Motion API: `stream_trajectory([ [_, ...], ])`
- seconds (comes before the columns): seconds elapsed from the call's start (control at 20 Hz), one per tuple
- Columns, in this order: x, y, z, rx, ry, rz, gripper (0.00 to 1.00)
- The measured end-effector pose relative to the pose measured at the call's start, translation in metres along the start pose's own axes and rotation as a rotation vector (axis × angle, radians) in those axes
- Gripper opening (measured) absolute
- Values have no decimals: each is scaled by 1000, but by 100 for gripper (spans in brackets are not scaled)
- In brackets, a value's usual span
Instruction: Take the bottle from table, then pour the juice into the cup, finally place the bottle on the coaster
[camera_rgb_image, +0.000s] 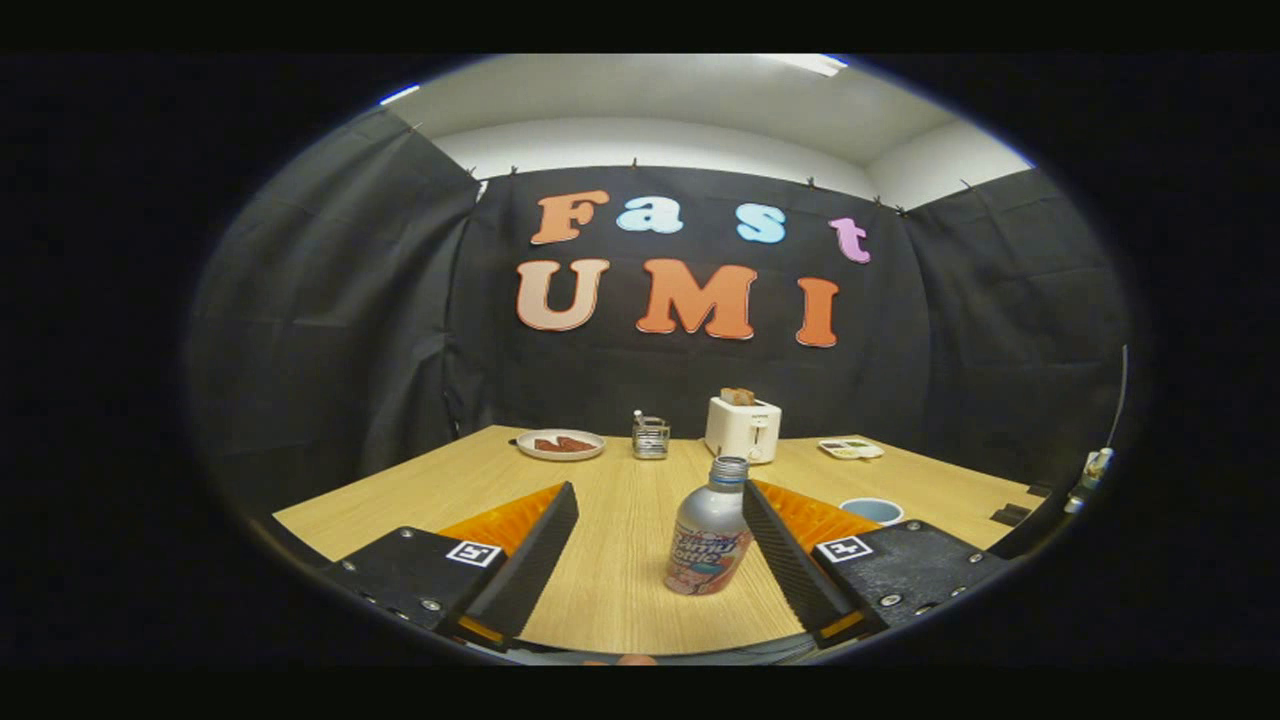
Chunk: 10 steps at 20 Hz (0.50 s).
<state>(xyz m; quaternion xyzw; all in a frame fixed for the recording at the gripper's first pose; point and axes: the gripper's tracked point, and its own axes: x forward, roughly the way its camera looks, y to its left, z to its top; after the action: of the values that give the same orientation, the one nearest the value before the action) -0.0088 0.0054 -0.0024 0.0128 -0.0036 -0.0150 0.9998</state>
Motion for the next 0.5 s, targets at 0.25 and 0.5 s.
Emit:
stream_trajectory([
  [0.25, 7, -2, -10, 9, 17, -19, 99],
  [0.5, 5, -6, -13, 12, 17, -44, 98],
])
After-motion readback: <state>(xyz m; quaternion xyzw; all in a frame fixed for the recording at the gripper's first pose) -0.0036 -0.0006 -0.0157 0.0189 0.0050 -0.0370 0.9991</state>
